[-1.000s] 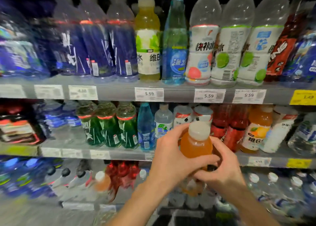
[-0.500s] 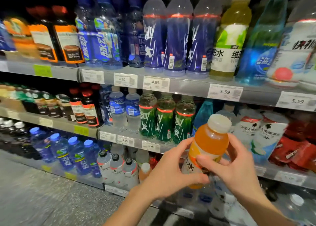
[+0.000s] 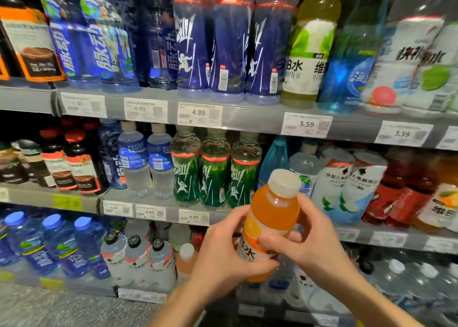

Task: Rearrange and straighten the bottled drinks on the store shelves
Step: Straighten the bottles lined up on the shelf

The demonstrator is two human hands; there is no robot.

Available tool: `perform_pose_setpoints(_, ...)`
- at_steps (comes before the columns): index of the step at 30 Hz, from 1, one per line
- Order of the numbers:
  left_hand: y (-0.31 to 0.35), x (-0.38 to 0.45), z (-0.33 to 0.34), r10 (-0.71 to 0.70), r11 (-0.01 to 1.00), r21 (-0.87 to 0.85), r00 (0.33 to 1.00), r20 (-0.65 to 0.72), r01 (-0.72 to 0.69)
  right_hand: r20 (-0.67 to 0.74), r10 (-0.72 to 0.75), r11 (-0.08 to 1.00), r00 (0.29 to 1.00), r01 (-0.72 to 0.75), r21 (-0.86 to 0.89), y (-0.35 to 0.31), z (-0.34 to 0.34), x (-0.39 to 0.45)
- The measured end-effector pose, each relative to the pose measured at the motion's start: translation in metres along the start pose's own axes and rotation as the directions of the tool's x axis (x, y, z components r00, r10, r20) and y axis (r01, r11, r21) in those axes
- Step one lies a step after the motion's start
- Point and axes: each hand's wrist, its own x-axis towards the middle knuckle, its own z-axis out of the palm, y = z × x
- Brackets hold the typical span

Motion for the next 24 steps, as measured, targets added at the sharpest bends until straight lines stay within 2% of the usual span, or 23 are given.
perform_pose_setpoints(8, 0.020, 0.029, 0.070, 0.051, 0.997, -0.070, 0.994, 0.101, -0.044, -0.156, -0.139, 0.984, 0.978, 0.118, -0.137, 0.015, -0.063, -0.005)
perform_pose_setpoints(14, 0.036, 0.058, 0.139, 0.084, 0.996, -0.037, 0.967, 0.242, -0.078, -0.378, -0.239, 0.970, 0.895, 0.200, -0.139, 0.039, -0.124, -0.005)
perform_pose_setpoints(20, 0.038, 0.077, 0.196, 0.045, 0.996, -0.082, 0.977, 0.210, -0.028, -0.489, -0.227, 0.974, 0.842, 0.211, -0.088, 0.072, -0.182, 0.007)
perform_pose_setpoints(24, 0.041, 0.083, 0.222, 0.086, 0.995, -0.054, 0.984, 0.159, -0.078, -0.466, -0.204, 0.979, 0.861, 0.183, -0.090, 0.079, -0.207, 0.010)
